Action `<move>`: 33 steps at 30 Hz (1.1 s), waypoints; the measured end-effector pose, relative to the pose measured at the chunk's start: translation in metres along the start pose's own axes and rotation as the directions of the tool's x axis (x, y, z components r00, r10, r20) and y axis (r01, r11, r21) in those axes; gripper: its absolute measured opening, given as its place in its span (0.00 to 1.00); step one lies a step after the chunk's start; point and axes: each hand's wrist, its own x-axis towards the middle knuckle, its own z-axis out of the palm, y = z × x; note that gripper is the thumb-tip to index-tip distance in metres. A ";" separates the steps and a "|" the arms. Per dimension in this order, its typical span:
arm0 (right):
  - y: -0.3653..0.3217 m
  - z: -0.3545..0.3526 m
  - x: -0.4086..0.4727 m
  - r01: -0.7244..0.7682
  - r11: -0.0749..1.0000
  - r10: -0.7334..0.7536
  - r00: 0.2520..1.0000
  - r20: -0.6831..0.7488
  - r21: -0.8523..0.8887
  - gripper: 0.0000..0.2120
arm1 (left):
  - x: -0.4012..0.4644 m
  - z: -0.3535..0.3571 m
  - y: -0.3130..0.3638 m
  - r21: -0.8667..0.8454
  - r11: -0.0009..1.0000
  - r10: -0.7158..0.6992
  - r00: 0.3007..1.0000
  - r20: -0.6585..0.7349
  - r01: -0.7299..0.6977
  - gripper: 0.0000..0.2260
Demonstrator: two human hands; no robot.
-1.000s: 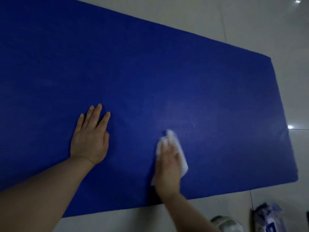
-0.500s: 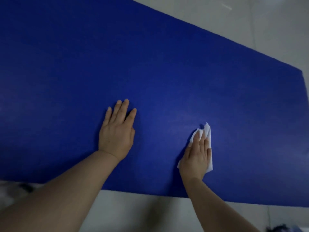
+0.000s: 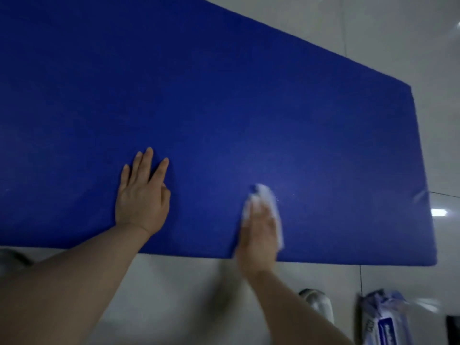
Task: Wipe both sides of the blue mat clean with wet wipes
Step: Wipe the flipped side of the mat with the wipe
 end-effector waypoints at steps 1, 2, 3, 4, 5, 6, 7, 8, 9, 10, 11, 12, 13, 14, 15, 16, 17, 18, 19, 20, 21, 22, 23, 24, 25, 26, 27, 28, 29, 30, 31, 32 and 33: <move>0.024 -0.011 0.007 -0.125 0.991 0.122 0.991 -0.057 -0.052 0.26 | 0.000 0.001 0.000 -0.006 1.000 -0.002 1.000 0.006 0.002 0.25; 0.043 -0.020 0.009 -0.222 0.973 0.216 0.973 -0.077 -0.071 0.28 | 0.000 0.002 -0.001 -0.012 1.000 -0.004 1.000 0.011 0.005 0.25; 0.058 -0.023 0.012 -0.273 0.959 0.266 0.960 -0.090 -0.074 0.28 | 0.000 0.004 -0.001 -0.019 1.000 -0.002 1.000 0.005 0.002 0.25; 0.061 -0.023 0.013 -0.324 0.945 0.320 0.943 -0.093 -0.037 0.27 | 0.001 0.005 -0.002 -0.024 1.000 0.002 1.000 -0.010 -0.003 0.25; 0.053 -0.019 0.011 -0.337 0.941 0.333 0.939 -0.083 -0.042 0.27 | 0.002 0.006 -0.003 -0.023 1.000 0.008 1.000 -0.025 -0.009 0.25; 0.033 -0.010 0.009 -0.311 0.950 0.308 0.947 -0.095 -0.020 0.27 | 0.003 0.007 -0.004 -0.016 1.000 0.010 1.000 -0.030 -0.010 0.25; 0.009 -0.002 0.005 -0.247 0.969 0.244 0.967 -0.076 -0.025 0.26 | 0.003 0.008 -0.004 -0.007 1.000 0.012 0.999 -0.030 -0.012 0.25; -0.018 0.007 -0.004 -0.096 0.994 0.094 0.995 -0.041 -0.047 0.25 | 0.003 0.008 -0.005 0.000 1.000 0.014 1.000 -0.026 -0.014 0.25; -0.042 0.019 -0.018 0.096 0.993 -0.097 0.995 -0.004 -0.068 0.24 | 0.002 0.008 -0.005 0.006 1.000 0.015 1.000 -0.024 -0.015 0.25; -0.059 0.028 -0.029 0.244 0.969 -0.242 0.970 0.033 -0.049 0.24 | 0.002 0.008 -0.005 0.008 1.000 0.014 1.000 -0.019 -0.014 0.25; -0.064 0.033 -0.034 0.357 0.933 -0.354 0.934 0.050 -0.052 0.24 | 0.002 0.007 -0.006 0.009 1.000 0.012 1.000 -0.015 -0.012 0.25; -0.060 0.030 -0.029 0.383 0.922 -0.380 0.922 0.070 -0.048 0.25 | 0.002 0.007 -0.005 0.011 1.000 0.013 1.000 -0.019 -0.013 0.25; -0.044 0.023 -0.016 0.351 0.934 -0.346 0.935 0.077 -0.061 0.25 | 0.003 0.007 -0.005 0.012 1.000 0.019 1.000 -0.025 -0.018 0.25; -0.023 0.018 -0.003 0.296 0.950 -0.289 0.954 0.078 -0.102 0.25 | 0.003 0.007 -0.005 0.014 1.000 0.022 0.999 -0.028 -0.022 0.25; -0.001 0.008 0.008 0.207 0.968 -0.201 0.978 0.056 -0.145 0.25 | 0.003 0.007 -0.004 0.018 1.000 0.023 0.999 -0.032 -0.022 0.25; 0.026 -0.001 0.016 0.127 0.974 -0.132 0.991 -0.014 -0.189 0.25 | 0.003 0.007 -0.005 0.020 1.000 0.019 0.999 -0.035 -0.018 0.24; 0.051 -0.012 0.023 0.080 0.970 -0.097 0.993 -0.065 -0.228 0.25 | 0.003 0.007 -0.004 0.021 1.000 0.016 0.999 -0.039 -0.015 0.24; 0.073 -0.020 0.027 0.018 0.974 -0.044 0.993 -0.109 -0.227 0.24 | 0.003 0.007 -0.004 0.022 1.000 0.016 0.999 -0.040 -0.015 0.23; 0.086 -0.025 0.030 -0.081 0.981 0.061 0.992 -0.113 -0.179 0.23 | 0.003 0.007 -0.003 0.023 1.000 0.018 0.999 -0.043 -0.017 0.23; 0.089 -0.026 0.031 -0.161 0.979 0.148 0.983 -0.105 -0.126 0.23 | 0.003 0.007 -0.003 0.020 1.000 0.017 0.999 -0.049 -0.016 0.23; 0.080 -0.026 0.032 -0.214 0.970 0.205 0.975 -0.081 -0.118 0.25 | 0.004 0.008 -0.004 0.015 1.000 0.014 0.999 -0.052 -0.013 0.23; 0.064 -0.021 0.029 -0.204 0.975 0.198 0.978 -0.068 -0.092 0.26 | 0.004 0.009 -0.004 0.015 1.000 0.010 0.999 -0.051 -0.009 0.23; 0.044 -0.016 0.024 -0.142 0.987 0.140 0.990 -0.021 -0.076 0.26 | 0.003 0.009 -0.005 0.017 1.000 0.008 0.999 -0.049 -0.007 0.24; 0.026 -0.007 0.016 -0.014 0.997 0.016 1.000 0.019 -0.080 0.25 | 0.003 0.010 -0.004 0.018 1.000 0.009 0.999 -0.048 -0.008 0.24; 0.013 0.001 0.002 0.131 0.987 -0.126 0.990 0.056 -0.094 0.25 | 0.003 0.010 -0.004 0.019 1.000 0.013 0.998 -0.053 -0.012 0.23; 0.010 0.006 -0.008 0.246 0.963 -0.240 0.968 0.068 -0.109 0.25 | 0.002 0.010 -0.004 0.019 1.000 0.015 0.998 -0.053 -0.014 0.22; 0.018 0.004 -0.007 0.282 0.955 -0.279 0.959 0.042 -0.088 0.25 | 0.003 0.010 -0.004 0.017 1.000 0.012 0.999 -0.049 -0.011 0.22; 0.034 -0.002 0.002 0.229 0.972 -0.228 0.973 0.025 -0.048 0.26 | 0.004 0.010 -0.004 0.019 1.000 0.008 0.999 -0.040 -0.007 0.24; 0.054 -0.010 0.012 0.144 0.988 -0.145 0.989 0.000 -0.054 0.26 | 0.004 0.011 -0.005 0.029 1.000 0.009 0.999 -0.038 -0.008 0.25; 0.076 -0.019 0.022 0.065 0.996 -0.068 0.997 -0.034 -0.066 0.25 | 0.004 0.011 -0.005 0.041 0.999 0.012 0.999 -0.040 -0.010 0.26; 0.097 -0.029 0.033 -0.012 0.997 0.002 0.993 -0.116 -0.081 0.24 | 0.004 0.012 -0.005 0.048 0.999 0.012 0.999 -0.040 -0.010 0.26; 0.116 -0.036 0.043 -0.087 0.992 0.070 0.983 -0.171 -0.093 0.24 | 0.003 0.011 -0.004 0.052 0.999 0.013 0.999 -0.041 -0.011 0.26; 0.131 -0.043 0.053 -0.196 0.976 0.178 0.969 -0.171 -0.091 0.24 | 0.003 0.011 -0.004 0.058 0.998 0.017 0.999 -0.042 -0.014 0.26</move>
